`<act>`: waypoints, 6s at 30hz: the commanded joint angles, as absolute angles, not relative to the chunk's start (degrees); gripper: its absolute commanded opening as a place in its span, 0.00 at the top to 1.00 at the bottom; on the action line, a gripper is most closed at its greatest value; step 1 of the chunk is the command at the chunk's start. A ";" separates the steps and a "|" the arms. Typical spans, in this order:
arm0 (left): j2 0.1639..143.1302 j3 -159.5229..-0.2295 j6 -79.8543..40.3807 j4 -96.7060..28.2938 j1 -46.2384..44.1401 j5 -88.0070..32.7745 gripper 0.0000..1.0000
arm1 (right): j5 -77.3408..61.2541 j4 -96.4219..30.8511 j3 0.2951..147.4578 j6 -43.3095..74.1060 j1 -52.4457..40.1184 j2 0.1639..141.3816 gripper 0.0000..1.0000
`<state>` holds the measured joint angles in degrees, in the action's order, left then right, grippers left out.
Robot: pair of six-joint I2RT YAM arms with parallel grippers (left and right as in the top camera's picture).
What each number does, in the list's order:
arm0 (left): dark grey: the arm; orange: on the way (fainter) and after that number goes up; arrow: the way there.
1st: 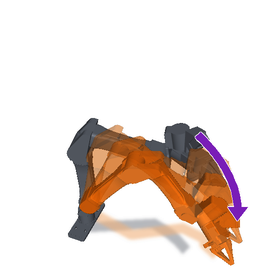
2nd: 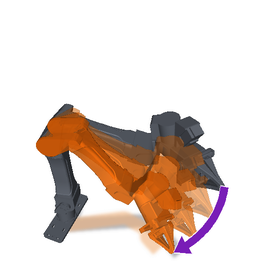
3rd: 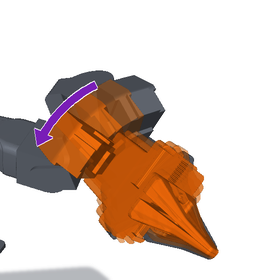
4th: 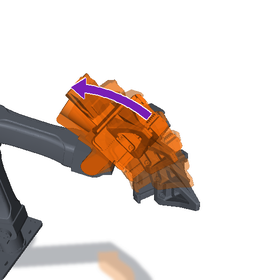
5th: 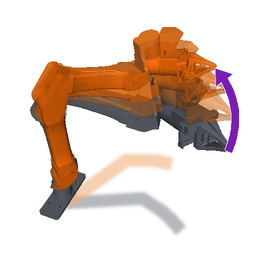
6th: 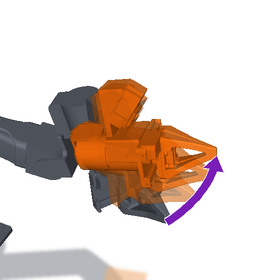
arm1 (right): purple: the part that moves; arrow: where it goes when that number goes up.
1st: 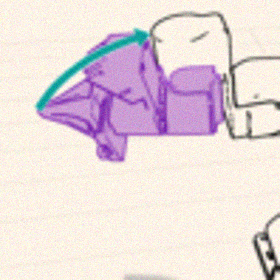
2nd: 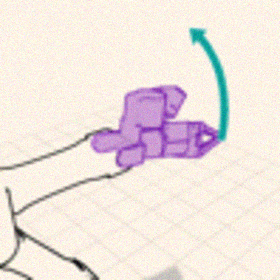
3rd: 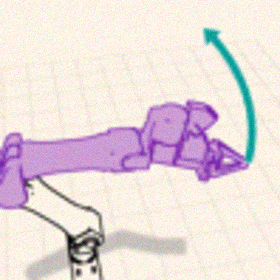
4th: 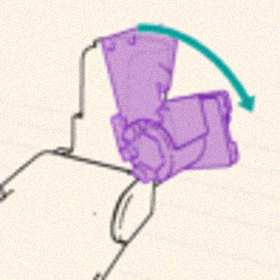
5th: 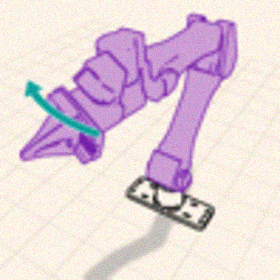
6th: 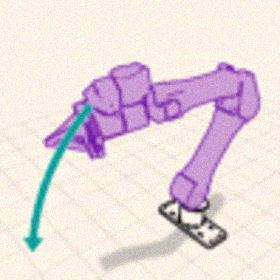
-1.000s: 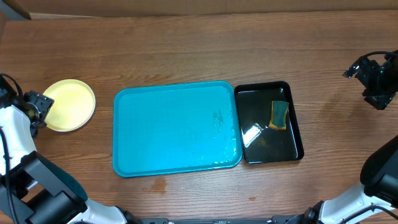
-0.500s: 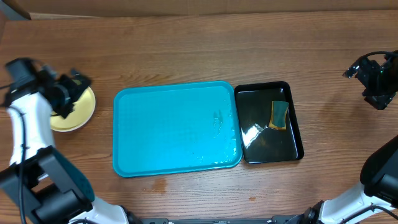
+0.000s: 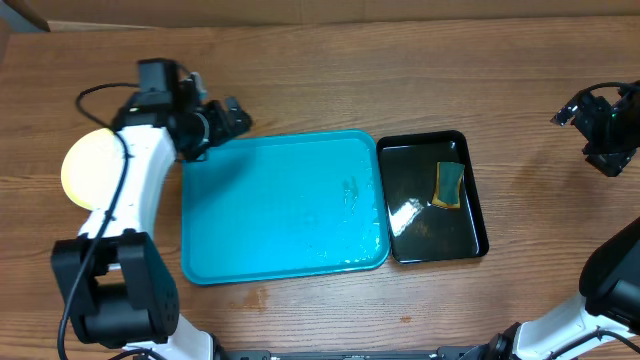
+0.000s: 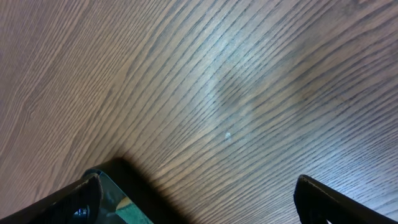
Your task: Clean dirty plates on tray and stack at the side
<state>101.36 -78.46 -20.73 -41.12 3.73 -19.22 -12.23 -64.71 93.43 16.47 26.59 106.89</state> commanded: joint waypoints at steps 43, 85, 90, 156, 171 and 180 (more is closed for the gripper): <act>100.77 -78.30 -19.27 -41.30 -3.88 -16.47 0.00 | -12.51 -64.58 94.32 16.53 5.34 69.97 0.00; 100.77 -78.30 -19.27 -41.30 -3.88 -16.47 0.00 | -14.41 2.81 22.31 0.23 -0.32 0.19 0.00; 100.77 -78.30 -19.27 -41.30 -3.88 -16.47 0.00 | -15.55 11.53 12.82 1.76 -0.36 0.16 0.00; 100.77 -78.30 -19.27 -41.30 -3.88 -16.47 0.00 | -0.16 -4.84 0.45 1.87 -4.75 0.16 0.00; 92.66 -78.26 -19.27 -41.36 -3.73 -15.92 0.00 | -0.16 -4.84 0.45 1.87 -4.75 0.16 0.00; 74.17 -78.26 -19.27 -41.36 -3.73 -15.92 0.00 | -0.16 -4.82 0.45 1.87 -4.75 0.16 0.00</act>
